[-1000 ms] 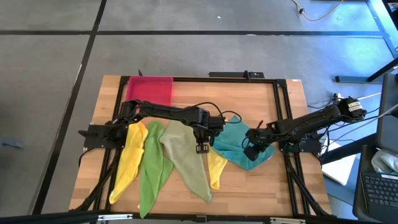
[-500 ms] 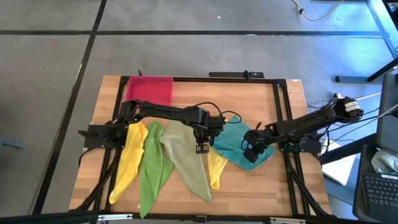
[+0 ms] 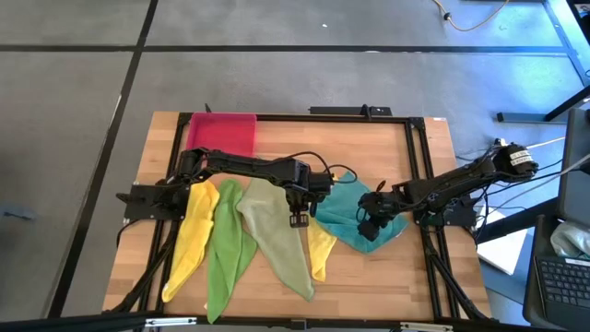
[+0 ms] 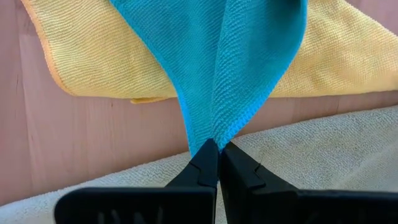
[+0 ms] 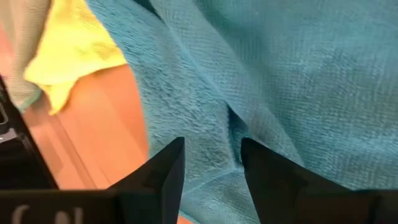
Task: Fold microfiber towels
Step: Fold the blue microfiber towel
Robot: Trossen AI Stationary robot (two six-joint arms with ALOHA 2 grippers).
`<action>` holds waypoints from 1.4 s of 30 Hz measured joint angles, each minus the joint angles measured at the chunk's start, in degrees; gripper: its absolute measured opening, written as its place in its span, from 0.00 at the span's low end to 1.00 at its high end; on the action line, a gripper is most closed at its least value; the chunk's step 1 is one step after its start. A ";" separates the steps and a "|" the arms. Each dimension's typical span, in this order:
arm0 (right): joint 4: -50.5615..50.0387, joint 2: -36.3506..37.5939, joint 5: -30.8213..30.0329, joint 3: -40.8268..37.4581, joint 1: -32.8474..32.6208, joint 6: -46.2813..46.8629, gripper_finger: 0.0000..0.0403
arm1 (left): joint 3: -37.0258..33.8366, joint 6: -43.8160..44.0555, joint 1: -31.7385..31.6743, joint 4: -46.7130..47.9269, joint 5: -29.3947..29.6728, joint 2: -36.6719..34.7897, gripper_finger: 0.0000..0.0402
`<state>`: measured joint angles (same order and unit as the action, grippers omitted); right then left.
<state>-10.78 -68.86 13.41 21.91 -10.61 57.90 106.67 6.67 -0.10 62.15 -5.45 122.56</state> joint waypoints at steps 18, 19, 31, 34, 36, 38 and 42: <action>-2.33 0.00 0.88 0.00 0.00 -2.99 0.03 | 0.00 0.66 0.00 -0.02 0.00 0.00 0.00; -2.30 0.00 1.79 0.00 0.00 -3.04 0.03 | 0.00 0.66 0.00 -0.02 0.00 0.00 0.00; -1.98 0.54 15.17 1.94 -2.01 0.43 0.01 | 0.00 -0.85 -0.33 -0.55 -0.01 0.00 0.00; -3.31 2.23 14.35 4.11 -3.66 3.64 0.01 | 0.00 -1.24 -0.93 -0.58 0.00 0.00 0.00; -4.97 3.62 13.10 5.82 -4.92 5.31 0.01 | 0.00 -1.26 -1.40 -0.61 0.00 0.02 0.00; -7.24 5.35 11.89 7.74 -6.54 7.20 0.01 | 0.00 -1.36 -1.80 -0.63 -0.19 0.00 0.00; -8.71 8.11 10.02 12.02 -10.44 12.02 0.01 | 0.00 -3.26 -2.16 -0.60 -2.52 -0.23 0.00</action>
<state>-19.49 -60.75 23.44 33.93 -21.05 69.92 106.67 3.41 -2.26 61.55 -7.97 122.34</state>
